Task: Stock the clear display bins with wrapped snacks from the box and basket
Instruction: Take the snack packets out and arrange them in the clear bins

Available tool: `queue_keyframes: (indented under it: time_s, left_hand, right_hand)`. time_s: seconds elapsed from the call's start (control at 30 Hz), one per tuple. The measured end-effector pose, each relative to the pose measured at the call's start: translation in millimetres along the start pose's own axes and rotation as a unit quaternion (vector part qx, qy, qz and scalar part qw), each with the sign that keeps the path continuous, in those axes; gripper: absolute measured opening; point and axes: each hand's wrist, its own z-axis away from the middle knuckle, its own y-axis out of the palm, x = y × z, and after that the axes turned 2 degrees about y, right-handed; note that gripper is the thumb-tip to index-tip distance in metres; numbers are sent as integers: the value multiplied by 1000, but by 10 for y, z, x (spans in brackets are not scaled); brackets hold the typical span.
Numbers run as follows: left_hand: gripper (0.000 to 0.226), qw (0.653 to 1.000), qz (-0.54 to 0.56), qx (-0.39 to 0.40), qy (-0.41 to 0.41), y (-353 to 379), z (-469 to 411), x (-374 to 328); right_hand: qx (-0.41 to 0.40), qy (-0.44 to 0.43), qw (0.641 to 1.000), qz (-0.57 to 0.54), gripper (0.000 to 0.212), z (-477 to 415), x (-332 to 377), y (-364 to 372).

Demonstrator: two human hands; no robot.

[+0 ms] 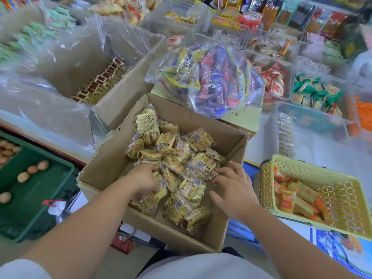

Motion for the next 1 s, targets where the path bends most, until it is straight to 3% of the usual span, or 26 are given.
queue_keyframes:
  time_s: [0.2, 0.3, 0.37, 0.47, 0.63, 0.77, 0.83, 0.9, 1.0]
  left_hand:
    - [74, 972, 198, -108, 70, -281, 389, 318]
    - [83, 898, 393, -172, 99, -283, 610, 484]
    - [96, 844, 494, -178, 111, -259, 784, 537]
    - [113, 804, 560, -151, 130, -175, 1026, 535]
    - [99, 727, 665, -121, 120, 24, 1197, 592]
    - [92, 699, 699, -122, 94, 132, 1269, 621]
    - [89, 698, 699, -118, 101, 168, 1301, 625]
    - [72, 697, 699, -117, 111, 182, 1319, 599]
    - [60, 682, 712, -120, 114, 204, 1320, 509]
  right_hand:
    - [23, -2, 996, 88, 53, -34, 86, -61]
    - [21, -63, 990, 122, 49, -143, 299, -81]
    - [65, -114, 989, 72, 44, -241, 500, -38]
    - [203, -120, 971, -31, 37, -359, 807, 90]
    - [308, -87, 947, -3, 39, -451, 1031, 371]
    - [289, -81, 953, -47, 28, -474, 1064, 435]
    - [238, -98, 963, -75, 19, -482, 1037, 383]
    - [170, -104, 974, -111, 9, -469, 980, 260]
    - [91, -86, 974, -187, 33, -423, 830, 8]
